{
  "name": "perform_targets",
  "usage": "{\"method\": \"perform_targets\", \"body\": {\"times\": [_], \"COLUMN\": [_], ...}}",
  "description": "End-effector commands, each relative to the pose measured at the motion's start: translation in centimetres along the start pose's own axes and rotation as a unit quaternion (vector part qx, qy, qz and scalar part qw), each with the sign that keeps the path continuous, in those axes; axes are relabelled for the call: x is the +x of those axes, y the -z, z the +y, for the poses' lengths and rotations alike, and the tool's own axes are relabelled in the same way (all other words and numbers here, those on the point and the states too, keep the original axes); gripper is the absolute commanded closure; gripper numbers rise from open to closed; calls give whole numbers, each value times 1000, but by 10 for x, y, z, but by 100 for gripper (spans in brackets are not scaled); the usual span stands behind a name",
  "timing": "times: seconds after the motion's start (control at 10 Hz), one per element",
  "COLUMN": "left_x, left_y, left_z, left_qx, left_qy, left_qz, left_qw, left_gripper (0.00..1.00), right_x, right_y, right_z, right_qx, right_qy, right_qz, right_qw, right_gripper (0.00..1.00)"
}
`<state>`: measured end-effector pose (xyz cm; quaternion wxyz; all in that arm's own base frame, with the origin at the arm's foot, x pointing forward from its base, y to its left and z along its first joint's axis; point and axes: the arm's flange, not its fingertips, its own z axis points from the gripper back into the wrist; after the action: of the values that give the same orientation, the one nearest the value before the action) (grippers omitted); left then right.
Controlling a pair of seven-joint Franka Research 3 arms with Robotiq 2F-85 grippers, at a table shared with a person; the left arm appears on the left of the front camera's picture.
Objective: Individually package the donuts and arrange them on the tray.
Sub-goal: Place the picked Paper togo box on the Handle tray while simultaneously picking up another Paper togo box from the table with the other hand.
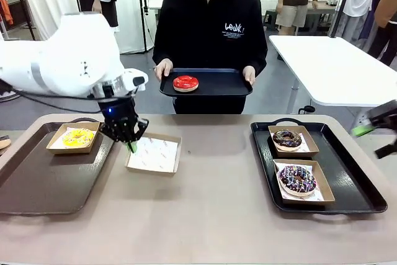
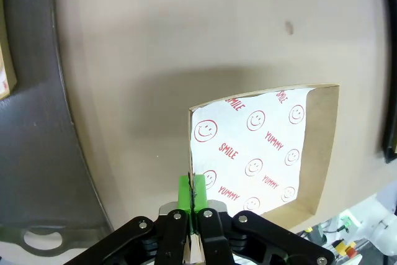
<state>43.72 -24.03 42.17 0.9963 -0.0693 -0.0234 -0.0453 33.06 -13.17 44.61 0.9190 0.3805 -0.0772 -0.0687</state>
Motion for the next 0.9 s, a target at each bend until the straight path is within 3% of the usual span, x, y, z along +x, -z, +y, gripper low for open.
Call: {"method": "perform_targets", "body": {"times": [0.0, 0.5, 0.8], "left_x": [17, 58, 82], "left_y": [-9, -47, -53], "left_z": [-8, -30, -33], "left_qx": [-13, 7, 24], "left_qy": [24, 25, 31], "left_qz": [15, 20, 37], "left_qw": [1000, 999, 999], "left_gripper": [100, 100, 100], "right_x": [26, 4, -6], "right_y": [-24, -63, -60], "right_z": [-43, -138, -163], "right_qx": [102, 234, 258], "right_qy": [32, 44, 38], "right_qz": [1, -69, -75], "right_qw": [994, 969, 962], "right_gripper": [0, 0, 0]}}
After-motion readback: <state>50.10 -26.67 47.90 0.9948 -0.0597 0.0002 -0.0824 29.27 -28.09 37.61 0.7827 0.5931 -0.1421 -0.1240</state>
